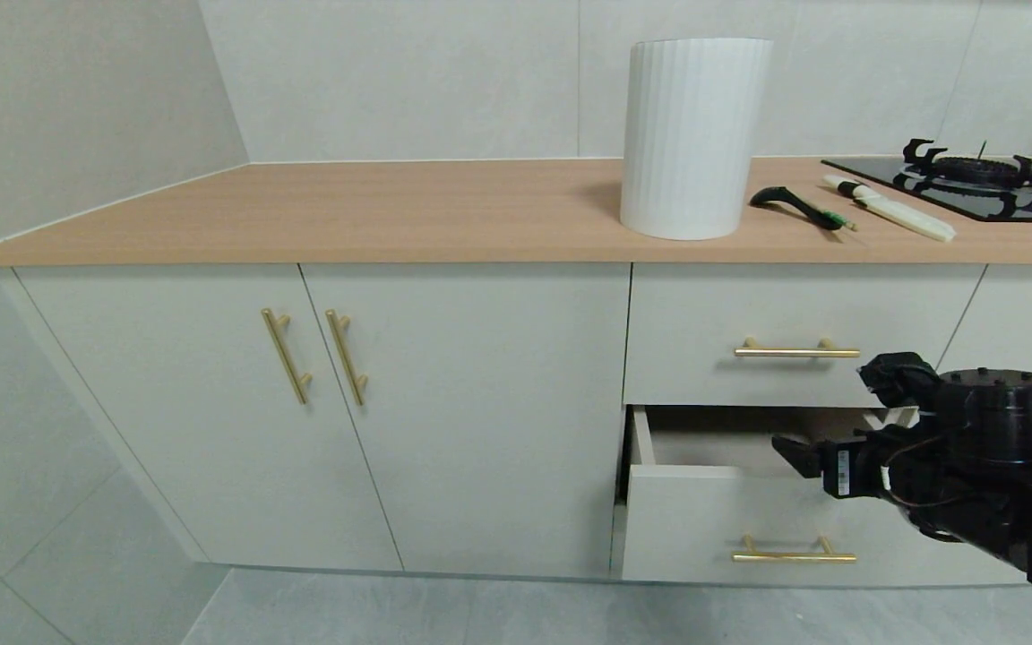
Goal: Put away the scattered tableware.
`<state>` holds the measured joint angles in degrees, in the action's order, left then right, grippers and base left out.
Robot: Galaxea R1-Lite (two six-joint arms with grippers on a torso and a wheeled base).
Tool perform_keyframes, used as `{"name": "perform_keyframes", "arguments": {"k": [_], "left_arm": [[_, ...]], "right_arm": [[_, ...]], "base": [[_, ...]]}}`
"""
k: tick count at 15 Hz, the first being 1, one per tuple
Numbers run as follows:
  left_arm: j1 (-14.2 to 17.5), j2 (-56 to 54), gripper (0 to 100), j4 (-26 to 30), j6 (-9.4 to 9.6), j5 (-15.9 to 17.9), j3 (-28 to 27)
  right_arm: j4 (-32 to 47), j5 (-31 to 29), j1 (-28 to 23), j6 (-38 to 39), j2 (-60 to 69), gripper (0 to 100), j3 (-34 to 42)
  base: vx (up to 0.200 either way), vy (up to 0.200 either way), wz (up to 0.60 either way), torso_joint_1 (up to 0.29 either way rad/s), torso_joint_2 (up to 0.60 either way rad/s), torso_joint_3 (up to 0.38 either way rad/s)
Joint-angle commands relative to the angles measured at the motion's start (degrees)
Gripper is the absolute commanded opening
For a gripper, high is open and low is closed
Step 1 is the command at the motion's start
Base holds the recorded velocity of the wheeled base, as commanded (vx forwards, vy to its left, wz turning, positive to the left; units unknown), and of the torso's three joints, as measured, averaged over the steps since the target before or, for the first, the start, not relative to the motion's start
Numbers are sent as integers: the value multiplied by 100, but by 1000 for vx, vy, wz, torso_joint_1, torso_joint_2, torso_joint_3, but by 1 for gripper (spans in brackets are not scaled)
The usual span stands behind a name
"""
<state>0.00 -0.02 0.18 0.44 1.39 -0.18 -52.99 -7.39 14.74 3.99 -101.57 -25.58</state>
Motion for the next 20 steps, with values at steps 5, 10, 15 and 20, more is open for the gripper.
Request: {"name": "perform_keyframes", "arguments": {"k": [5, 10, 15, 20], "left_arm": [[0, 2, 100, 8, 0, 2, 1], [0, 2, 100, -1, 0, 2, 1], [0, 2, 100, -1, 0, 2, 1], [0, 2, 100, -1, 0, 2, 1]], "right_arm": [[-1653, -492, -6, 58, -1893, 100, -9], [-1644, -527, -15, 58, -1980, 100, 26], [-1556, -518, -15, 41, -1796, 100, 70], [-809, -369, -6, 23, -1277, 100, 132]], "base": [[0, 0, 0, 0, 0, 0], [0, 0, 0, 0, 0, 0], [0, 0, 0, 0, 0, 0], [0, 0, 0, 0, 0, 0]]}}
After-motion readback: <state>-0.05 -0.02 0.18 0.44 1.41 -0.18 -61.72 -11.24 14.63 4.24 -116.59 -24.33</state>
